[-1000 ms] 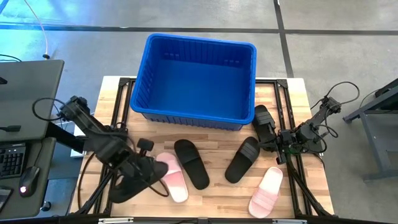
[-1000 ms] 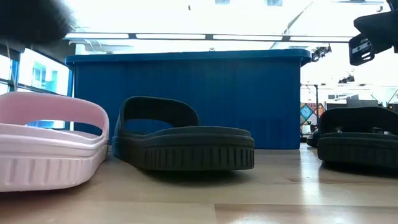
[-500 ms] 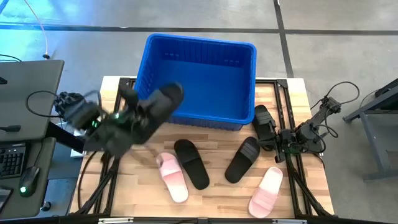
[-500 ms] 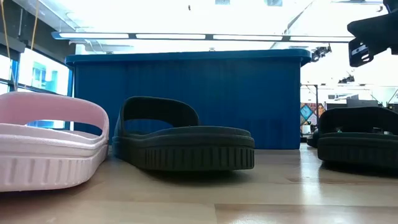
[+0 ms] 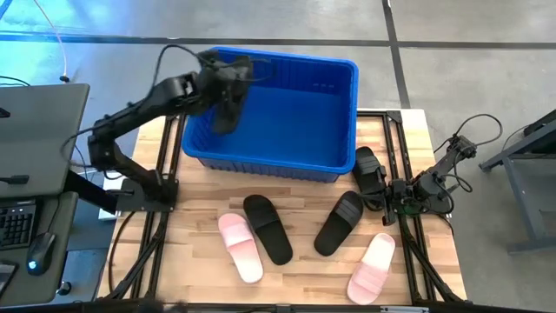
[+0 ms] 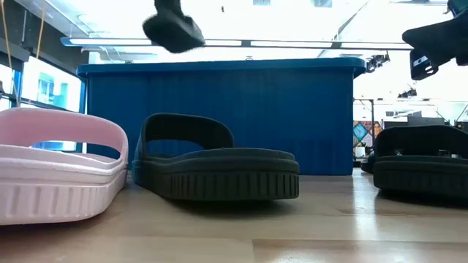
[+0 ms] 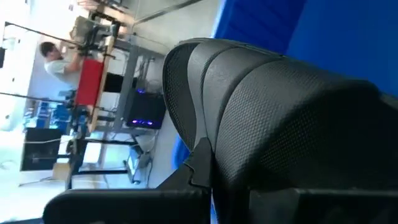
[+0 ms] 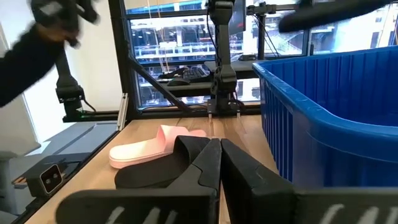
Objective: Pick and place slides into bin
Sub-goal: Put the black slide into the blue bin
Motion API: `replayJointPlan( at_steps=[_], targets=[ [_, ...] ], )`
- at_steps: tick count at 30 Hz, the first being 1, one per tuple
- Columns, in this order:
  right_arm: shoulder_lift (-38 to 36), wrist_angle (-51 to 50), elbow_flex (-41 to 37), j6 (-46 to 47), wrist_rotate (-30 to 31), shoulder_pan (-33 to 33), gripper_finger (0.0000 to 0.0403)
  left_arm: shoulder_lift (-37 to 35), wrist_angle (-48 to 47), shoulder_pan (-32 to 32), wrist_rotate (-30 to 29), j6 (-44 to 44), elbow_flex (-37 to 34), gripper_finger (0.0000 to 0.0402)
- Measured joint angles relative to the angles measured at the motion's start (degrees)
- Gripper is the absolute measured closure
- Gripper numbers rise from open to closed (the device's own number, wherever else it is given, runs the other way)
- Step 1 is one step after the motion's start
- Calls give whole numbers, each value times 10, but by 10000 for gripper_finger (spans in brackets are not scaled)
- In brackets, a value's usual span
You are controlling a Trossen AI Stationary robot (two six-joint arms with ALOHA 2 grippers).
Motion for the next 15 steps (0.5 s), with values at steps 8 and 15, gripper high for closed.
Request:
replayJointPlan(
  at_steps=[8, 15],
  targets=[
    [0, 0, 0, 0, 0, 0, 402, 34, 226, 129, 57, 62, -200, 397],
    [0, 0, 0, 0, 0, 0, 402, 94, 252, 174, 102, 34, -251, 396]
  ],
)
